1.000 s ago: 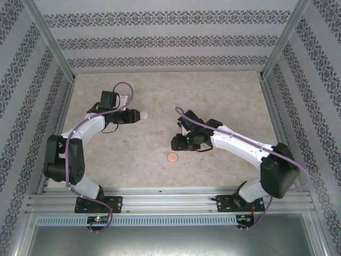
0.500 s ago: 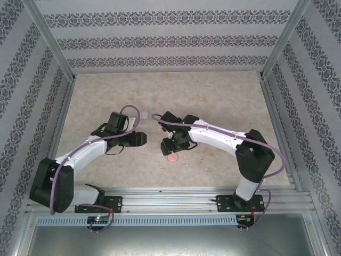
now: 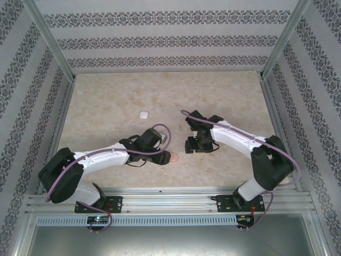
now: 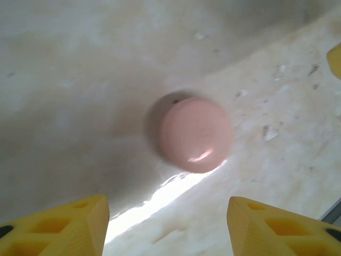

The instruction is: Insert the wireless bluetooth earbuds into the charging case

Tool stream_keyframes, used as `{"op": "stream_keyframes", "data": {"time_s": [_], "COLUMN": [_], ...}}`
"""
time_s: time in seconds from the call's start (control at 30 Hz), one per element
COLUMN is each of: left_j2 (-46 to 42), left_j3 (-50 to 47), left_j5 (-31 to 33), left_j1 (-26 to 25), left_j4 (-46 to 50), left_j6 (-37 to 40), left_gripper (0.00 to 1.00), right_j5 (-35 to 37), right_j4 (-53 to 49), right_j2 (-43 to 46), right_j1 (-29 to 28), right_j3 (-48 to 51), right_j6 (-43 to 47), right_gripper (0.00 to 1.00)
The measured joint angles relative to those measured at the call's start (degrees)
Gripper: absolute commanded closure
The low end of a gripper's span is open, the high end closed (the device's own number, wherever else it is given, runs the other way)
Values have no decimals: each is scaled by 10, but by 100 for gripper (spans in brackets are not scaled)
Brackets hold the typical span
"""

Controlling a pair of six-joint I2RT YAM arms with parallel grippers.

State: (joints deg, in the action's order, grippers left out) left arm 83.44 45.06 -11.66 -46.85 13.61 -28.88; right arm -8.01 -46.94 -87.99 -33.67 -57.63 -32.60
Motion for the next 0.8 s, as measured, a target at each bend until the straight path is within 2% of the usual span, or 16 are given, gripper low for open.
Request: {"op": "stream_keyframes", "data": {"time_s": [0.33, 0.57, 0.67, 0.8], "left_j2": [79, 121, 149, 162], "left_j3": [80, 159, 209, 223], "left_j5": [54, 68, 90, 119], "left_j1": [-36, -43, -51, -70], "left_j4": [17, 87, 125, 157], "left_j6": [-12, -12, -10, -10], "left_gripper": [36, 35, 34, 33], "right_j5": [-47, -80, -90, -97], "right_j4": [16, 29, 37, 45], "right_j2": [92, 111, 110, 106], "right_j1": [80, 121, 144, 167], "right_j3": [61, 72, 72, 71], "right_j6": [-4, 2, 16, 33], "right_gripper": [41, 41, 41, 41]}}
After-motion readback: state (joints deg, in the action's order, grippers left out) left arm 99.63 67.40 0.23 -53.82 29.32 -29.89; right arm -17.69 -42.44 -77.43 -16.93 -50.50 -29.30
